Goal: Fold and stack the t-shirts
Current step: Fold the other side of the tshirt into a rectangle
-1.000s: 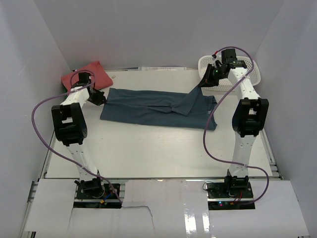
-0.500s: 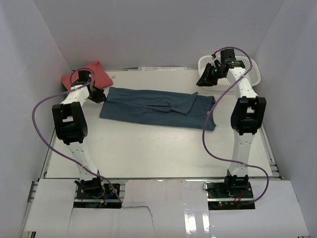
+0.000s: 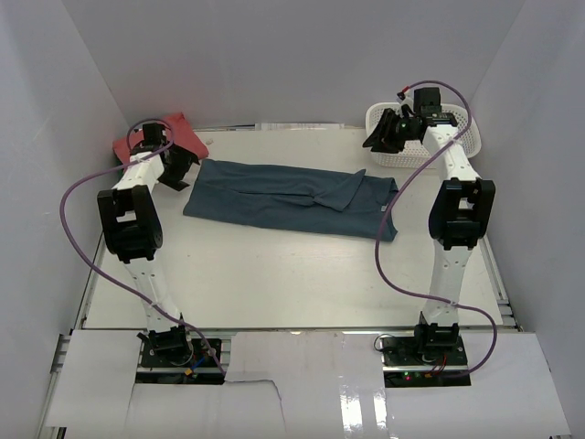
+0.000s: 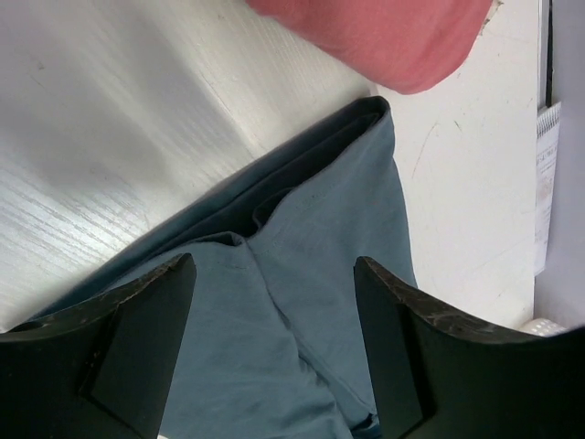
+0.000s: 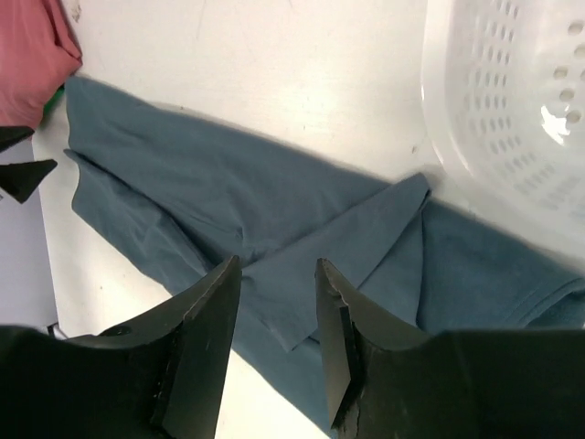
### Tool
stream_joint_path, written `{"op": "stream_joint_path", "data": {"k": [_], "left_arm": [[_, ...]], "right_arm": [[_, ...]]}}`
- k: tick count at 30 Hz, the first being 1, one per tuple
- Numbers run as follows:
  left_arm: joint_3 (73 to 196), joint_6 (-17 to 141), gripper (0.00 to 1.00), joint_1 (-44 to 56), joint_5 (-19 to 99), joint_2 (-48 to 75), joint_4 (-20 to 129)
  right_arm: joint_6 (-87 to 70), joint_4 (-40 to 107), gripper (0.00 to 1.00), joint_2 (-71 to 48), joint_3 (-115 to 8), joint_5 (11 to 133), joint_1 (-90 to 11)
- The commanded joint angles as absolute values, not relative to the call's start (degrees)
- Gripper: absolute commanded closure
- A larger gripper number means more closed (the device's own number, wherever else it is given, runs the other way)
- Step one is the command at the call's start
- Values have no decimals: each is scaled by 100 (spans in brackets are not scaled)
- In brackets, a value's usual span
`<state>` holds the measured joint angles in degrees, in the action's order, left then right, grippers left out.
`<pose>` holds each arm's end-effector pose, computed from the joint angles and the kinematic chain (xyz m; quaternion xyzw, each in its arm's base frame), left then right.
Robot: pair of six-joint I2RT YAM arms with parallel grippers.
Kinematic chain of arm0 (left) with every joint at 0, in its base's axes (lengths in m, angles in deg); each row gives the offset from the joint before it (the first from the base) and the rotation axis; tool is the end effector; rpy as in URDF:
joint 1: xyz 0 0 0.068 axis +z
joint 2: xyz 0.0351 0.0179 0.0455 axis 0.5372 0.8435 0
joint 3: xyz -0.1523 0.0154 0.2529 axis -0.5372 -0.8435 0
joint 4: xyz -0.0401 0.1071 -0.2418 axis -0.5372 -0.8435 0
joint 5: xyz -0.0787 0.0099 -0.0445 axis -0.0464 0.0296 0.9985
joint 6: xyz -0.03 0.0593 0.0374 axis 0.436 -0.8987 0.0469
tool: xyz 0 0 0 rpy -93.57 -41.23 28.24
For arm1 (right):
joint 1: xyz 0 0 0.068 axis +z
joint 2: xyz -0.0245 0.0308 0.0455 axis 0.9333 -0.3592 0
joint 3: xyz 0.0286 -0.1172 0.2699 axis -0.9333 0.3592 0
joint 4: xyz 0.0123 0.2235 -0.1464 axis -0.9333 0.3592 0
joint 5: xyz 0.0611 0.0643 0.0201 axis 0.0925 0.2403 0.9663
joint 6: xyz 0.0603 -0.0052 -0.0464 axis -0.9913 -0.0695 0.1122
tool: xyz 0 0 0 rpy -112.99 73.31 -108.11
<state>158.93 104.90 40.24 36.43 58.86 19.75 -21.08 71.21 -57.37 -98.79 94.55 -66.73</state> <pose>0.4913 0.0614 0.1975 -0.4852 0.8262 -0.1498 0.2442 0.5409 0.0537 0.2824 0.0313 0.8958 0.3064 0.3203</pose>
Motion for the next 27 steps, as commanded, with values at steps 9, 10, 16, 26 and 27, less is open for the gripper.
{"op": "stream_joint_path", "data": {"k": [9,10,16,26,27], "left_arm": [[15948,9715,24,3645,3686,5189,2082],[15887,9626,24,3479,3712,5031,2082],[15500,8809,22,2705,4196,4731,2161],[15807,8377,22,2080,4854,5257,2179],[15859,8412,22,2063,4942,5302,2179]], "right_arm": [[-1557,7098,54,-4233,-8209,9459,-6236],[-1426,7107,54,-4154,-7973,9215,-6088],[-819,7310,48,-3513,-6911,8064,-5411],[-222,5341,49,-2053,-4693,6910,-4926],[-64,5253,47,-1991,-4536,6918,-4891]]}}
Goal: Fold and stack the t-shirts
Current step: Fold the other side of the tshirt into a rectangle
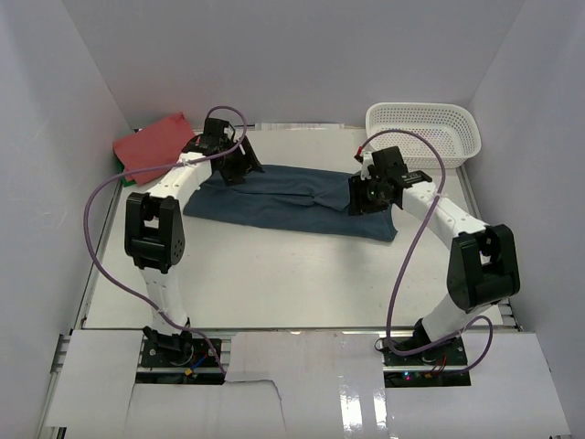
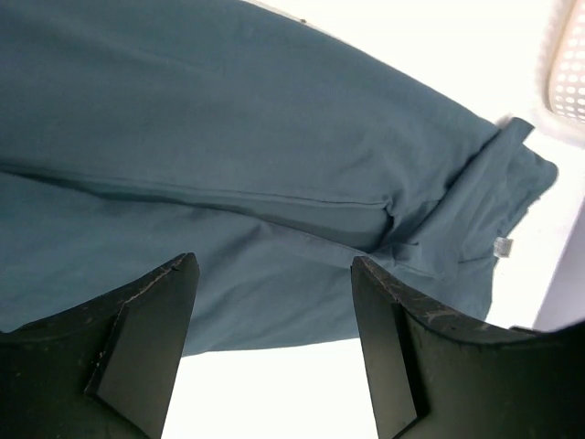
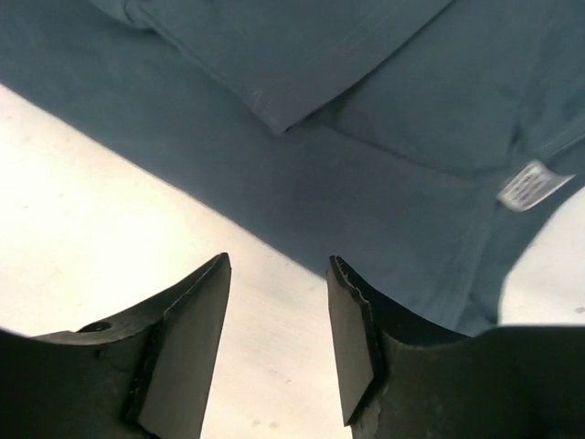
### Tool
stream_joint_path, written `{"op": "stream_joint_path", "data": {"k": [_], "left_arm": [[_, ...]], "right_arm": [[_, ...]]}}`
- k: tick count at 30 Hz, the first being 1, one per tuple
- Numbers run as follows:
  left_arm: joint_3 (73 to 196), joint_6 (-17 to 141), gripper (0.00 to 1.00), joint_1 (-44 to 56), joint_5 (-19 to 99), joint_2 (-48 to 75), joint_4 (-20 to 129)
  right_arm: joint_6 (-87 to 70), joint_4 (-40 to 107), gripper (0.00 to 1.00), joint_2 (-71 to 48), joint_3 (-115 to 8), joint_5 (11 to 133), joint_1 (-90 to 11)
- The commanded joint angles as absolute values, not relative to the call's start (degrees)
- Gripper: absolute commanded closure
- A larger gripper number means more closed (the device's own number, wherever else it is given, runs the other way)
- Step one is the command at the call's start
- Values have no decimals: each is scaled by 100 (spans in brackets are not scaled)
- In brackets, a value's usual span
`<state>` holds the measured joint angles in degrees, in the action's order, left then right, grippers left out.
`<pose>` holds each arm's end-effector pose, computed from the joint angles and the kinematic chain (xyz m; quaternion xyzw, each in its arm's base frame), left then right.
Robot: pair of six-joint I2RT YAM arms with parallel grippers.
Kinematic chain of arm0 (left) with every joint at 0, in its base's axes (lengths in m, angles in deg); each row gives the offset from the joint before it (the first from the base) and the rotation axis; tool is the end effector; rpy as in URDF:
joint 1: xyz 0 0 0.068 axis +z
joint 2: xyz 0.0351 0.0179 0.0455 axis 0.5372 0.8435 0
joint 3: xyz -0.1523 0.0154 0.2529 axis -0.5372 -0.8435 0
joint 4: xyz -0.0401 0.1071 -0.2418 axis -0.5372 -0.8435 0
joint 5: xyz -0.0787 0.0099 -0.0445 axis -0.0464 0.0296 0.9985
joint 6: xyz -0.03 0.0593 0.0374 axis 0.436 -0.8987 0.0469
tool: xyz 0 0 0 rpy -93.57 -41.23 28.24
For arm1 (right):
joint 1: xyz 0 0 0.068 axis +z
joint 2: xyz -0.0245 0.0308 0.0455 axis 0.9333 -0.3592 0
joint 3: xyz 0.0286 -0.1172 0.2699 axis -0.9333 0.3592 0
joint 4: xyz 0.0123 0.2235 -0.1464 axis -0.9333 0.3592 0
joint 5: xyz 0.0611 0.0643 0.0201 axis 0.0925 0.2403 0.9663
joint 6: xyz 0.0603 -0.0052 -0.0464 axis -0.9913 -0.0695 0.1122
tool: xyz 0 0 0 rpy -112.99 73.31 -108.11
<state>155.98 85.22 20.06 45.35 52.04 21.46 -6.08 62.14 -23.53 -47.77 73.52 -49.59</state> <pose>0.4628 -0.1177 0.2395 -0.1434 0.9269 -0.2351 0.2549 0.3498 0.1341 0.2447 -0.1508 0.9329 0.1402 0.2954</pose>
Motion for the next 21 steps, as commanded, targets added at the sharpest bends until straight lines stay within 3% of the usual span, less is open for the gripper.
{"op": "stream_joint_path", "data": {"k": [1,13,21], "left_arm": [[15973,8456,22,2045,5108,5346,2170],[16448,9045,21,1711,5488,5979,2179],[16493,9177,21,1834,5461,6049,2152]], "right_arm": [[42,5052,46,-1913,-4456,6910,-4874],[1177,4418,38,-2552,-4428,6022,-4118],[1458,4452,45,-3115,-4753,5091,-3854]]}}
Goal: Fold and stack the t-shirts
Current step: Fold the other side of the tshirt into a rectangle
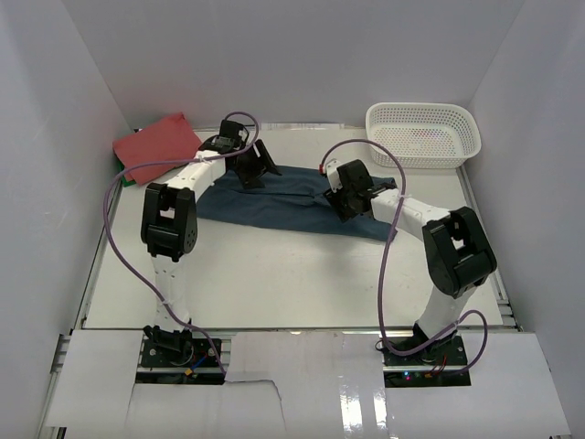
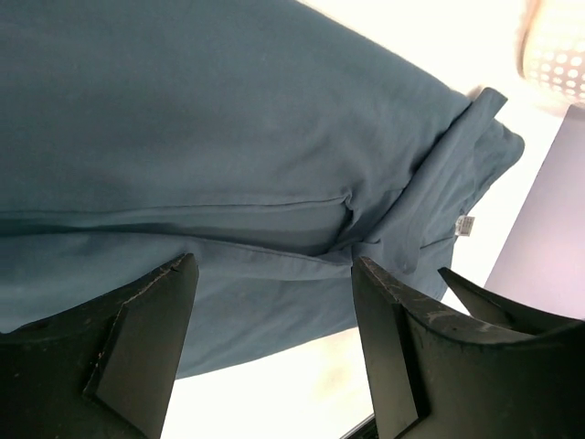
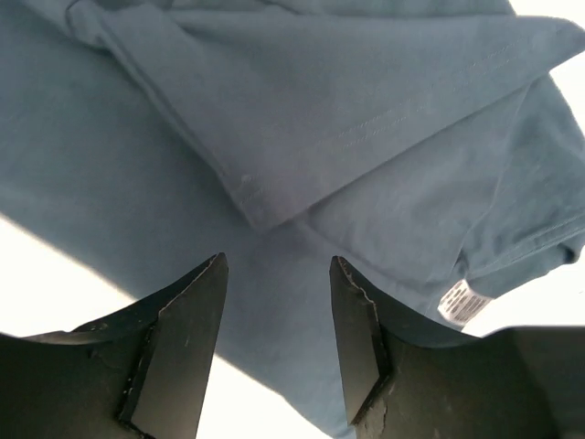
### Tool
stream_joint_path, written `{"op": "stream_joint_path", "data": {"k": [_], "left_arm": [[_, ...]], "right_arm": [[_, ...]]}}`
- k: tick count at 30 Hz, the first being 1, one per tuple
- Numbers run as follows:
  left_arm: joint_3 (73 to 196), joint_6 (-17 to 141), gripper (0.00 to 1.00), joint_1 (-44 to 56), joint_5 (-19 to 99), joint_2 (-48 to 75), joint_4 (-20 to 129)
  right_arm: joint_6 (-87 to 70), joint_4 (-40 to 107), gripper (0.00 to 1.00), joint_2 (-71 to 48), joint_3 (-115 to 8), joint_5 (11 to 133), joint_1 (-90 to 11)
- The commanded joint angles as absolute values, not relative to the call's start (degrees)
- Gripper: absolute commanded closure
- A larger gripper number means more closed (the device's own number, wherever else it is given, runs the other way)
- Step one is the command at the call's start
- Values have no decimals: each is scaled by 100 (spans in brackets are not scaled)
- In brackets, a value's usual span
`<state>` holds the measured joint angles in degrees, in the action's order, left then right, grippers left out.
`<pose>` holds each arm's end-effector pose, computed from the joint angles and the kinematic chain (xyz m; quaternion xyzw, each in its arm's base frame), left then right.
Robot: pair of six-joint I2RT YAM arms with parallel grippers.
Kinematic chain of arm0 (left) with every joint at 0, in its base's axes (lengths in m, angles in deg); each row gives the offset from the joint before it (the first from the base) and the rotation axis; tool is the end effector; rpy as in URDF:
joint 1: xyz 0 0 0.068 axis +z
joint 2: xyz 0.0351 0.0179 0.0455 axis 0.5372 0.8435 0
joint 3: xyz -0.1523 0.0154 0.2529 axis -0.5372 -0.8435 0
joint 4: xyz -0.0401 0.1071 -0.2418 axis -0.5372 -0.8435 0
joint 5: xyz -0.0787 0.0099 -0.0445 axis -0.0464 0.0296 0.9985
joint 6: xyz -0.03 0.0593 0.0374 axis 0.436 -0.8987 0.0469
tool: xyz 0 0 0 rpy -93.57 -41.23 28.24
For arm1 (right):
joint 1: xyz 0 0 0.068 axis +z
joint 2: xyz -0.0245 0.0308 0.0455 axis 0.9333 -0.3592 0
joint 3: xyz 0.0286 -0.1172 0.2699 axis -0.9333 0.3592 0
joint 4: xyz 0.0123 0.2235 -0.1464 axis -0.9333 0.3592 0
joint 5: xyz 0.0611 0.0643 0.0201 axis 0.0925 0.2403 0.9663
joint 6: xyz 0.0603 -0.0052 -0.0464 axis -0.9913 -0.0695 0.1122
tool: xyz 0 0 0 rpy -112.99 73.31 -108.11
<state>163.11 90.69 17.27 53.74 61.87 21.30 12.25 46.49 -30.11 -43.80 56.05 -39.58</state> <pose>0.4873 -0.1578 0.2021 -0.1455 0.9246 -0.3020 0.1809 0.3566 0.1903 0.2028 -0.3215 0.8734 -0.0180 0.3653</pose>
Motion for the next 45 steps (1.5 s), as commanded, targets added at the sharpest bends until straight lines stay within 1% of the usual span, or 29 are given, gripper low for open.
{"op": "stream_joint_path", "data": {"k": [1,10,19,22,26,27,29,31,32,33,35,36,37,45], "left_arm": [[16467,9212,21,1938,5479,6023,2152],[16168,9204,21,2615,5716,5786,2152],[16027,9133,21,2766,5734,5768,2170],[16018,9133,21,2766,5743,5803,2170],[15992,9124,21,2774,5725,5821,2161],[15983,9116,21,2774,5717,5821,2170],[15974,9115,21,2783,5708,5812,2170],[15974,9115,21,2774,5708,5821,2161],[15974,9107,21,2774,5716,5830,2170],[15983,9115,21,2774,5716,5830,2170],[15983,9107,21,2774,5708,5830,2170],[15992,9098,21,2774,5708,5830,2170],[15992,9089,21,2783,5708,5821,2161],[16009,9080,21,2783,5717,5847,2170]], "right_arm": [[1467,4453,46,-3142,-4789,5073,-3836],[1564,4488,49,-3608,-5158,4924,-3722],[1555,4681,52,-3916,-5422,4915,-3696],[1572,4672,57,-3959,-5439,4897,-3696],[1511,4848,59,-4012,-5545,4906,-3696],[1494,4874,64,-4004,-5536,4914,-3696],[1458,4874,68,-3969,-5492,4976,-3687],[1432,4874,75,-3968,-5483,5020,-3696],[1406,4883,76,-3977,-5492,5037,-3704],[1405,4901,83,-4021,-5527,5064,-3696],[1371,5032,86,-4065,-5597,5125,-3704],[1336,5050,91,-4074,-5632,5169,-3704],[1335,5050,92,-4074,-5650,5222,-3704],[1414,5217,92,-4153,-6150,5363,-3704]]}}
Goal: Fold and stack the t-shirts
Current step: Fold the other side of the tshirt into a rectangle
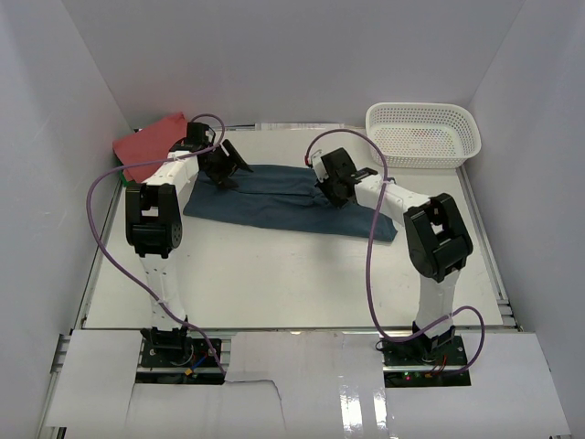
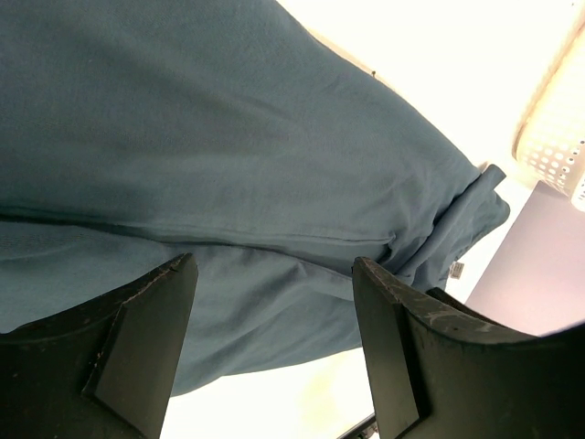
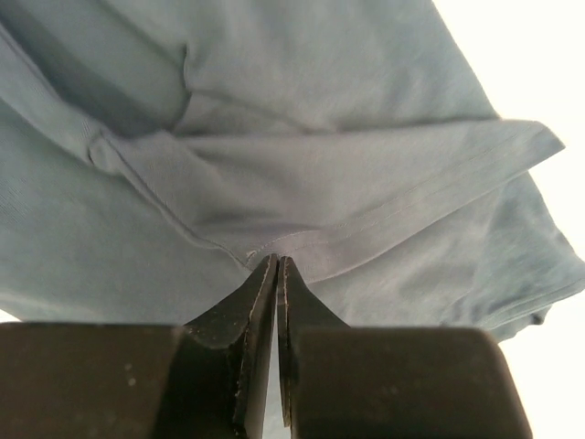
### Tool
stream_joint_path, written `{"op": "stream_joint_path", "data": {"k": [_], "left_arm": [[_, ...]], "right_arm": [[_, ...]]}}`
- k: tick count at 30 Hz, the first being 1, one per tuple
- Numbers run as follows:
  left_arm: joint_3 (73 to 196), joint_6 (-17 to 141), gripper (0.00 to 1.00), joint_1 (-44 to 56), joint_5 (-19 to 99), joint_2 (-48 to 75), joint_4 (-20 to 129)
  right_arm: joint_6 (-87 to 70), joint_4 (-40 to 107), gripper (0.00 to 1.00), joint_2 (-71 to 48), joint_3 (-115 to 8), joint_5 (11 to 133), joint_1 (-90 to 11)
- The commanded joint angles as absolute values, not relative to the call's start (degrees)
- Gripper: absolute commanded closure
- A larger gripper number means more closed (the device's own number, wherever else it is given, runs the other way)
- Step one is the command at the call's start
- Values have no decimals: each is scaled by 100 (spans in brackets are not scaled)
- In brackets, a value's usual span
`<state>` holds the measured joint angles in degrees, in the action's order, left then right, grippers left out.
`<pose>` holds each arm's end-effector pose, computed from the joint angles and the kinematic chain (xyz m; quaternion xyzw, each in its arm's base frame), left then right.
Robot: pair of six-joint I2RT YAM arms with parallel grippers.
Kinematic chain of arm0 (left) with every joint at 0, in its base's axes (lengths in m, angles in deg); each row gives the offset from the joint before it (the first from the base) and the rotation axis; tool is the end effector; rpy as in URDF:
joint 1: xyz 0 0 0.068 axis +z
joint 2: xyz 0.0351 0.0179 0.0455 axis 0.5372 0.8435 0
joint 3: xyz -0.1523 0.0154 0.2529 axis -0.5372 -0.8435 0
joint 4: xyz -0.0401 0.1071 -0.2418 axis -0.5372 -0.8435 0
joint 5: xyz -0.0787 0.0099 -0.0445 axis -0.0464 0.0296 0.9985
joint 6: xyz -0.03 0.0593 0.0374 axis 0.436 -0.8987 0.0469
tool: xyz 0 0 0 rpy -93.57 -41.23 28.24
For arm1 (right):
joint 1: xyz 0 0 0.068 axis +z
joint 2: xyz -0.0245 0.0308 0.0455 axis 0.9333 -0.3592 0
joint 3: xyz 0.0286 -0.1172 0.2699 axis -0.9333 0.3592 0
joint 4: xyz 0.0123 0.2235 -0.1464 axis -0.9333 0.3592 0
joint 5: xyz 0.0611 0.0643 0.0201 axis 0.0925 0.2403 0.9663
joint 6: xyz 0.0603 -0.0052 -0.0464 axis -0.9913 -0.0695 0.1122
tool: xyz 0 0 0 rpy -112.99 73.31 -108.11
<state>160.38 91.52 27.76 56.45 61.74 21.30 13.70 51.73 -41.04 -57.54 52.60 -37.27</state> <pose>0.4993 -0.0685 0.1885 -0.2343 0.9084 -0.2985 0.1757 0.3950 0.2286 0.1968 -0.3439 0.8705 -0.0466 0.3490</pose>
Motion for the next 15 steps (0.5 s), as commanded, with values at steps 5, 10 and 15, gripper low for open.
{"op": "stream_joint_path", "data": {"k": [5,10,15], "left_arm": [[16009,9054,21,2783,5725,5838,2152],[16035,9010,21,2783,5734,5838,2135],[16106,8931,21,2783,5673,5821,2056]], "right_arm": [[1511,5340,92,-4486,-6880,5345,-3696],[1555,5314,92,-5031,-7582,5415,-3704],[1572,5314,92,-5603,-8347,5486,-3704]]}}
